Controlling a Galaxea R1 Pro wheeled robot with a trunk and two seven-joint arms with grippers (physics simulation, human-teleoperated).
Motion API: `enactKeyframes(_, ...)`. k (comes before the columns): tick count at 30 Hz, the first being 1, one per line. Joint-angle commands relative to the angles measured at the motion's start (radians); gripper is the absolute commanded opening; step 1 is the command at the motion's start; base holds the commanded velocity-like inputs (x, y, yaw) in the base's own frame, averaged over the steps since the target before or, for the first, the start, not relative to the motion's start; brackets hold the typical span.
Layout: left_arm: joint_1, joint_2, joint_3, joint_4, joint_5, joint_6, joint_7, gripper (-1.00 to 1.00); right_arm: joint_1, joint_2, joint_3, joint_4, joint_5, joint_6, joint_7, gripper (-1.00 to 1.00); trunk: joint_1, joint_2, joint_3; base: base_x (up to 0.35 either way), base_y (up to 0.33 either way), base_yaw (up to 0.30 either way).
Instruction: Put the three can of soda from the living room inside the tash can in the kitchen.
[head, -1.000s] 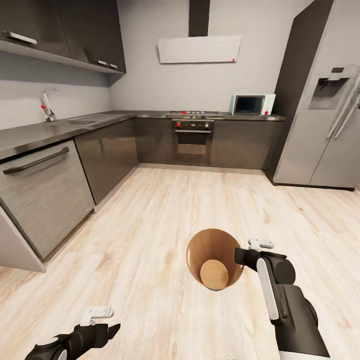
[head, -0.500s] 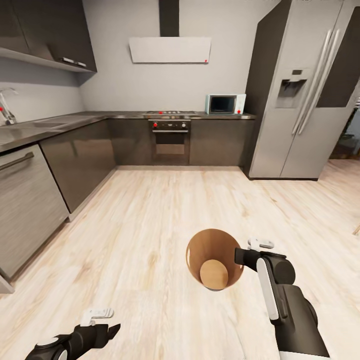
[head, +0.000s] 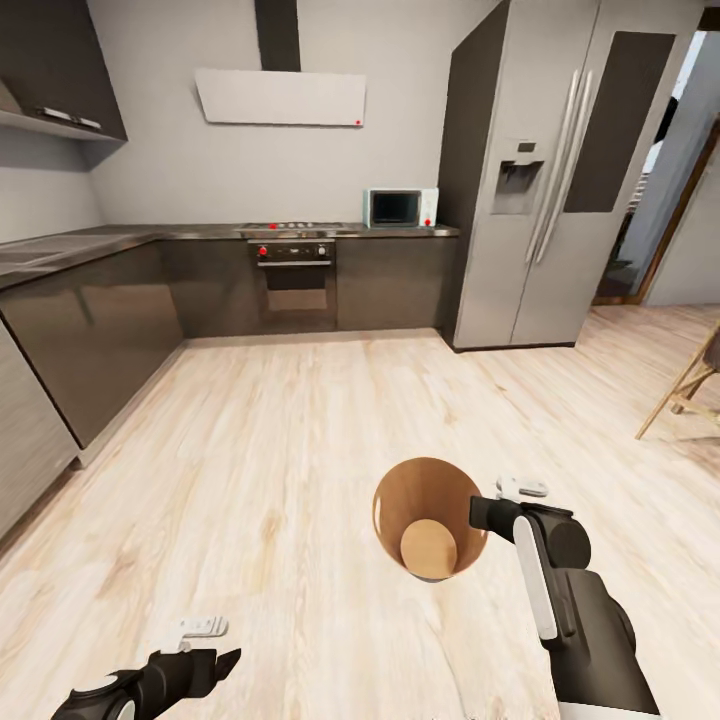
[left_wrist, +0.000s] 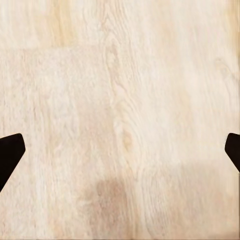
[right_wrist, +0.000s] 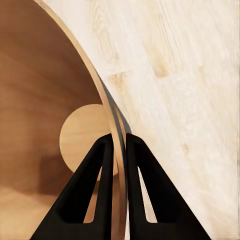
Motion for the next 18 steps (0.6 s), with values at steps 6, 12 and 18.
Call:
enactKeyframes(6, 0.000, 0.000, 0.000, 0.000, 0.000, 0.000, 0.000, 1.00, 0.000, 0.000, 0.000, 0.000, -0.016, 0.000, 0.004, -1.00, 0.000, 0.000, 0.000, 0.000, 0.000, -0.281)
enactKeyframes(12, 0.000, 0.000, 0.000, 0.000, 0.000, 0.000, 0.000, 1.00, 0.000, 0.000, 0.000, 0.000, -0.016, 0.000, 0.004, -1.00, 0.000, 0.000, 0.000, 0.000, 0.000, -0.281)
enactKeyframes(18, 0.000, 0.001, 0.001, 0.000, 0.000, 0.000, 0.000, 1.00, 0.000, 0.000, 0.000, 0.001, -0.016, 0.000, 0.004, -1.00, 0.000, 0.000, 0.000, 0.000, 0.000, -0.281)
